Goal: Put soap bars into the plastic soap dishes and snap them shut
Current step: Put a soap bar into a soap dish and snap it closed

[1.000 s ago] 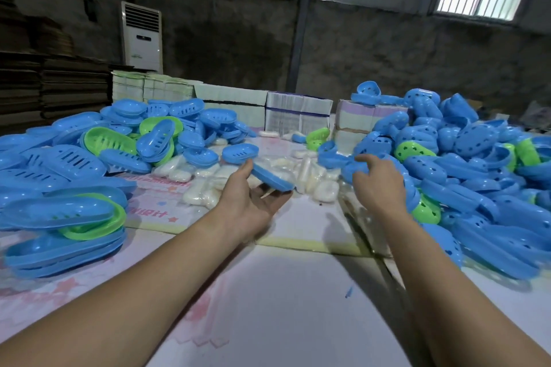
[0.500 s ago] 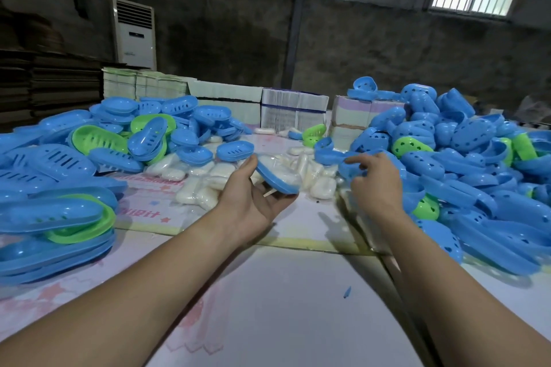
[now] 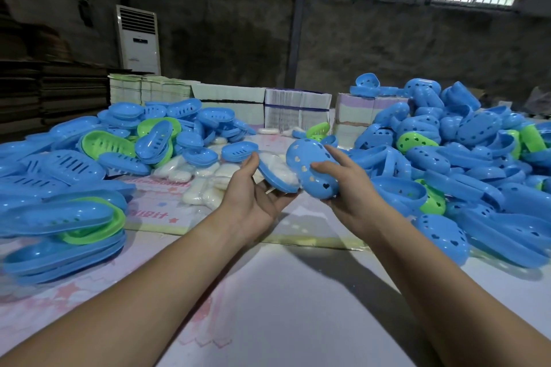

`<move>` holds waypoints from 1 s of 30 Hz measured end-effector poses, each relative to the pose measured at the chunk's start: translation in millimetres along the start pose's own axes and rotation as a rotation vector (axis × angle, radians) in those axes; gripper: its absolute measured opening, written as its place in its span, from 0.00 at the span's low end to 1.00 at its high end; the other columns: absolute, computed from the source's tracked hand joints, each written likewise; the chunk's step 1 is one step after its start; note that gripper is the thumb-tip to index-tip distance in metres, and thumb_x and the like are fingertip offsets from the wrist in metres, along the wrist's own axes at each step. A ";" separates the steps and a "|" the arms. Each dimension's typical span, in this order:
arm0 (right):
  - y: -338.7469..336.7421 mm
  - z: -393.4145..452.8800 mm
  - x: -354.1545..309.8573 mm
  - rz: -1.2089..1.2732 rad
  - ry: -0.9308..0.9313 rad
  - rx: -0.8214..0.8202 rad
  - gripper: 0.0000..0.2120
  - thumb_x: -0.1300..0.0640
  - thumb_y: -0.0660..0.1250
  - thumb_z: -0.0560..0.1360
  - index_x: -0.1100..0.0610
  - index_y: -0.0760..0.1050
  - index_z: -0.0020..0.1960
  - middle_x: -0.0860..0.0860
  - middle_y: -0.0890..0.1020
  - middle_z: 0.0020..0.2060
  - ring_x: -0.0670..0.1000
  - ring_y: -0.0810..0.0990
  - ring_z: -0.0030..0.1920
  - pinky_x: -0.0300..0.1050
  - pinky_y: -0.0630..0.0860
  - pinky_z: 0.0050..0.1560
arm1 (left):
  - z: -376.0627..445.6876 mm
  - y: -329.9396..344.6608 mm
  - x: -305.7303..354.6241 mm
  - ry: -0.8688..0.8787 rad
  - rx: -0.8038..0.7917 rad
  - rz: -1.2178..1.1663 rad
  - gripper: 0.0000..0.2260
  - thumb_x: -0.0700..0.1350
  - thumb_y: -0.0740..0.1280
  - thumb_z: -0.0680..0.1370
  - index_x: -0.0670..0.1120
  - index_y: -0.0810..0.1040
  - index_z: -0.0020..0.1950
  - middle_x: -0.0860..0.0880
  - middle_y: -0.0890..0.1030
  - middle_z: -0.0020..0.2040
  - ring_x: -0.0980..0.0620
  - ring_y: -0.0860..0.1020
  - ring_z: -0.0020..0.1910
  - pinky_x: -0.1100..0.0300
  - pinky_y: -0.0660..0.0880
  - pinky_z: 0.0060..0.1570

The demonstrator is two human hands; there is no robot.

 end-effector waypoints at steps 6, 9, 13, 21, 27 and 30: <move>-3.6 -2.1 3.3 -0.626 -0.122 0.030 0.20 0.44 0.70 0.74 0.50 0.76 0.63 0.48 0.82 0.50 0.39 0.80 0.40 0.34 0.71 0.36 | 1.1 0.6 1.5 0.011 -0.016 0.012 0.18 0.53 0.62 0.84 0.47 0.74 0.72 0.37 0.80 0.65 0.37 0.80 0.63 0.42 0.79 0.58; -3.2 -2.7 4.2 -0.674 -0.096 -0.017 0.15 0.43 0.69 0.74 0.52 0.81 0.53 0.46 0.81 0.36 0.36 0.75 0.26 0.29 0.67 0.25 | 1.0 0.3 2.2 -0.006 -0.015 0.017 0.18 0.54 0.62 0.84 0.42 0.77 0.66 0.37 0.80 0.65 0.36 0.80 0.64 0.42 0.77 0.61; -5.8 -5.1 0.1 -0.683 -0.094 0.022 0.13 0.42 0.69 0.72 0.50 0.83 0.47 0.44 0.80 0.31 0.38 0.74 0.25 0.35 0.69 0.31 | -0.5 2.3 1.0 -0.025 -0.026 0.000 0.19 0.54 0.63 0.83 0.42 0.76 0.68 0.37 0.81 0.64 0.36 0.80 0.63 0.43 0.79 0.57; 8.1 -12.8 -6.5 -0.445 -0.261 0.021 0.13 0.45 0.69 0.74 0.41 0.76 0.58 0.48 0.84 0.45 0.47 0.83 0.44 0.50 0.80 0.49 | 2.4 1.0 5.8 0.088 -0.036 0.056 0.20 0.51 0.64 0.83 0.51 0.72 0.75 0.41 0.83 0.52 0.40 0.82 0.60 0.45 0.83 0.47; 17.5 -18.0 -2.4 -0.466 -0.308 -0.009 0.25 0.38 0.68 0.66 0.35 0.70 0.63 0.47 0.83 0.51 0.45 0.82 0.49 0.43 0.76 0.45 | 3.1 1.5 -1.6 0.087 -0.122 0.114 0.16 0.48 0.63 0.84 0.60 0.72 0.71 0.42 0.82 0.62 0.42 0.82 0.60 0.49 0.84 0.43; 17.6 -17.3 0.8 -0.482 -0.315 -0.010 0.22 0.36 0.69 0.65 0.31 0.70 0.57 0.46 0.83 0.50 0.46 0.82 0.49 0.49 0.79 0.49 | 5.0 2.3 -4.8 0.080 -0.137 0.127 0.11 0.48 0.63 0.84 0.63 0.75 0.63 0.40 0.81 0.64 0.39 0.81 0.63 0.49 0.84 0.41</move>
Point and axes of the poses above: each hand's wrist, its own z-axis towards the middle knuckle, its own y-axis out of the palm, x = y × z, the point moved 4 cm from there along z, towards the middle knuckle
